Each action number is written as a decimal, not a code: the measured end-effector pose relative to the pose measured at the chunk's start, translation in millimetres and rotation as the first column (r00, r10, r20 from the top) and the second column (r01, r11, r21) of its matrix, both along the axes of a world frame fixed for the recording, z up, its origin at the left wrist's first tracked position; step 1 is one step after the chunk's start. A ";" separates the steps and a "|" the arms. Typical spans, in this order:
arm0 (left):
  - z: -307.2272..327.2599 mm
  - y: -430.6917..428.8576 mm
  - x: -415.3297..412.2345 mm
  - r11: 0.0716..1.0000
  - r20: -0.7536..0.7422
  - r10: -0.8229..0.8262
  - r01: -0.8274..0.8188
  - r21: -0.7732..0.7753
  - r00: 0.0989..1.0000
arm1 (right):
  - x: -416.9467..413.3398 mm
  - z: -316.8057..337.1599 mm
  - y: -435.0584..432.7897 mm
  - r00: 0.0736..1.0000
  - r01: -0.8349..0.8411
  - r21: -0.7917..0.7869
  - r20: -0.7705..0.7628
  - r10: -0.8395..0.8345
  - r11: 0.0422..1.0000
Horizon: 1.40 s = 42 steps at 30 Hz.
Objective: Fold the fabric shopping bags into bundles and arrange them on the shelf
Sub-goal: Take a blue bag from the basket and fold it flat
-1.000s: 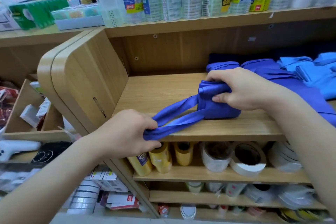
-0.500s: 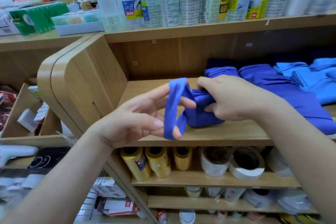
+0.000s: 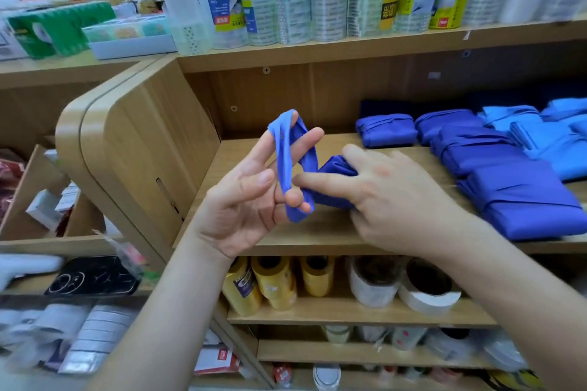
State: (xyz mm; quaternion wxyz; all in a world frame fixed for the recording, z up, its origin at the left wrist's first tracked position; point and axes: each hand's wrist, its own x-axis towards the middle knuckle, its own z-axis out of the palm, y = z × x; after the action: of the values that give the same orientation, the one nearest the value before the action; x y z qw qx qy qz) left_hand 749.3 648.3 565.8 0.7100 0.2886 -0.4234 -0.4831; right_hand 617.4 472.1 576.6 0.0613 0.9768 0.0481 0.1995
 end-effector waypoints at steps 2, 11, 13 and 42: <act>0.0 -4.4 -4.1 1.000 0.008 -0.012 0.012 0.010 1.000 | 1.9 -8.2 7.6 1.000 -0.014 0.038 0.021 0.014 0.999; 0.6 27.7 -5.3 0.869 0.045 0.444 -0.442 0.221 0.895 | 16.6 13.7 -11.1 0.991 -0.129 0.174 -0.003 0.131 0.976; 5.8 41.9 -2.7 0.677 0.351 0.622 -0.706 0.208 0.700 | 16.9 22.6 -17.8 0.985 -0.106 0.169 -0.114 0.127 0.980; 36.4 0.2 7.8 0.973 0.088 0.142 -0.156 0.171 0.986 | -5.9 38.4 -26.9 0.876 -0.071 0.719 -0.287 0.388 0.691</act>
State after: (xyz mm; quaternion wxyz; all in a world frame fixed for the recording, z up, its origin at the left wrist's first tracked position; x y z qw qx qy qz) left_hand 757.1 648.6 602.2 0.6992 0.3997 -0.3823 -0.4530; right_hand 611.4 445.2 615.0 -0.3439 0.9328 0.1073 -0.0044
